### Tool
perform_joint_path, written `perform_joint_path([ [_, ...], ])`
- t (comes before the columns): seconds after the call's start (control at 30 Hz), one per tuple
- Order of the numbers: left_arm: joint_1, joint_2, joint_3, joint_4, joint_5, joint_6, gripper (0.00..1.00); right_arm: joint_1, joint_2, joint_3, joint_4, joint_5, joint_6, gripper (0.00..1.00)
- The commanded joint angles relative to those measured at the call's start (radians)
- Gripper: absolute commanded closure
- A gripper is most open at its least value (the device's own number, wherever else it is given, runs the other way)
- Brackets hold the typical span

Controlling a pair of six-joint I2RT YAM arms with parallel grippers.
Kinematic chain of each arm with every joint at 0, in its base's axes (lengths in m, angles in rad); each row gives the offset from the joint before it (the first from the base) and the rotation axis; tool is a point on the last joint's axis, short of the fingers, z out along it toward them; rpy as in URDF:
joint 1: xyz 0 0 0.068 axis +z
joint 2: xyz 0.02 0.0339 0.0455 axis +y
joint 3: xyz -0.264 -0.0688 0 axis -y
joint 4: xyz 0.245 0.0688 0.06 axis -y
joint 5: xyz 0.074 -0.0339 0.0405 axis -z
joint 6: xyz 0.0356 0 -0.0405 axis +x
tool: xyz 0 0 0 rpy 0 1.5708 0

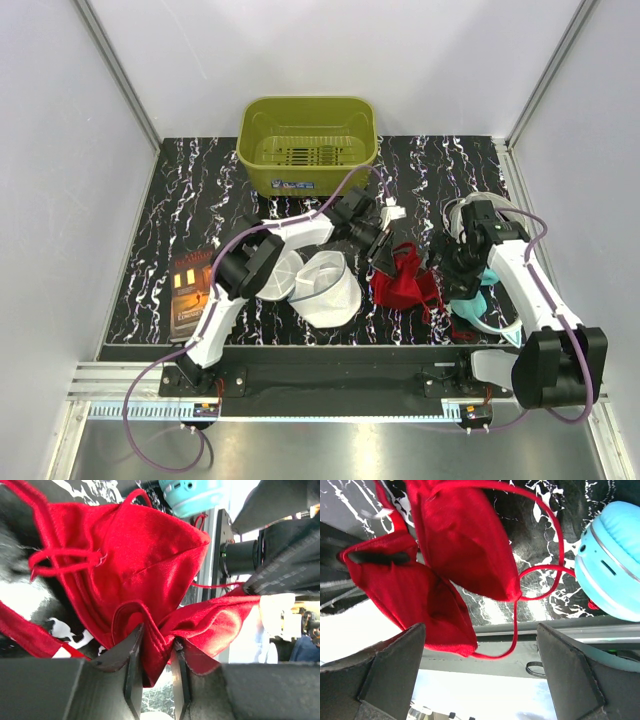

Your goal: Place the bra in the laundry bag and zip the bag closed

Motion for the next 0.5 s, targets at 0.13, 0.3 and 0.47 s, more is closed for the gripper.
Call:
perform_joint_path([
  [0.13,0.005,0.044,0.103,-0.032,-0.054,-0.039,0.7,-0.008,-0.014,0.073,-0.039,0.048,-0.048,0.0],
  [0.3,0.005,0.052,0.146,-0.062,-0.074,-0.034,0.64,-0.018,-0.028,0.12,-0.051,0.094,-0.064,0.0],
  [0.47,0.007,0.07,0.218,-0.141,-0.114,-0.033,0.57,-0.04,-0.008,0.208,-0.109,0.201,-0.124,0.0],
])
